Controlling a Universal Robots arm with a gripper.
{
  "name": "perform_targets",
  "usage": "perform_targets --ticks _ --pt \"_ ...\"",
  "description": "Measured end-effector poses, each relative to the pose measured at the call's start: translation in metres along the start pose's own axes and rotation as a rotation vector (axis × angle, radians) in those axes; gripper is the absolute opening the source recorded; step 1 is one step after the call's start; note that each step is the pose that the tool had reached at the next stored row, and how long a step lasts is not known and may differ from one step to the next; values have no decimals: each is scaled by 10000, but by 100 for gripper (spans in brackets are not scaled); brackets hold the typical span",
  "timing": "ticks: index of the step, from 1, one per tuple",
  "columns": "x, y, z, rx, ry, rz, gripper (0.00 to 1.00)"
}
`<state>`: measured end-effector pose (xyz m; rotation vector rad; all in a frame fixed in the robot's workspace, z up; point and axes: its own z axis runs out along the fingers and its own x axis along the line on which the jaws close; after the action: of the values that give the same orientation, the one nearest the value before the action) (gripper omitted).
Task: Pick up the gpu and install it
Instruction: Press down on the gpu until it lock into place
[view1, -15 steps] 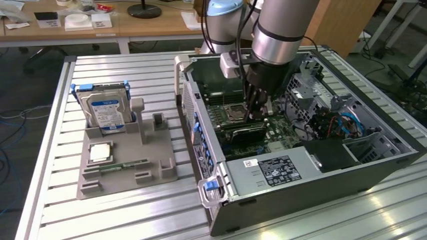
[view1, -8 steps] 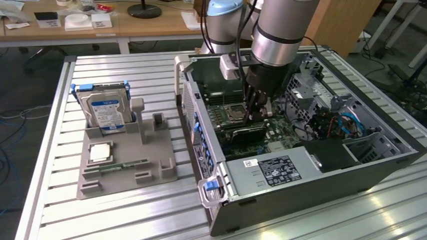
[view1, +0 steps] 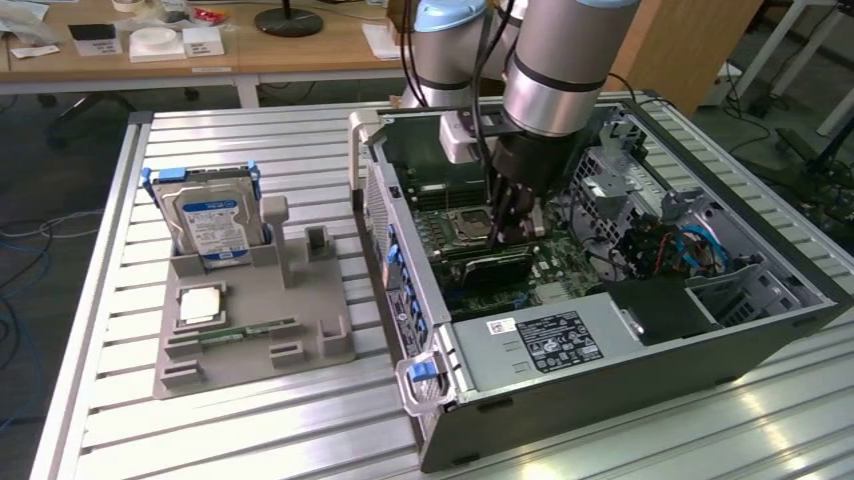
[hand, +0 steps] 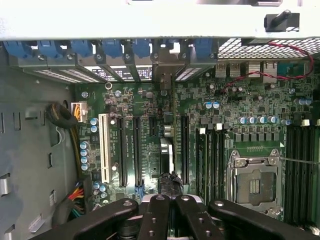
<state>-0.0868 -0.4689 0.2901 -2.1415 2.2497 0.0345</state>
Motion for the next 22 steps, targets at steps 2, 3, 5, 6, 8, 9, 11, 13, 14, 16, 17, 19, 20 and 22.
perform_targets --ticks 2,3,5,6,8,9,11,13,14,16,17,19,20,22 --pt "-2 3 14 0 1 -2 11" --pt "-4 4 18 0 1 -3 11" --pt "-9 10 27 -1 -1 0 11" --pt "-13 11 31 0 -2 -1 11" --pt "-16 10 33 0 -2 -3 11" --pt "-16 11 32 0 -1 -2 11" --pt "-17 11 32 -1 0 -1 11" --pt "-17 11 32 0 -1 -1 11" --pt "-18 11 33 0 -1 0 11" --pt "-28 12 33 0 -1 1 11" --pt "-31 12 33 -1 -1 0 11" --pt "-31 12 33 0 -1 -1 11" --pt "-32 12 33 0 -1 -1 11" --pt "-32 12 33 -1 -1 -1 11"
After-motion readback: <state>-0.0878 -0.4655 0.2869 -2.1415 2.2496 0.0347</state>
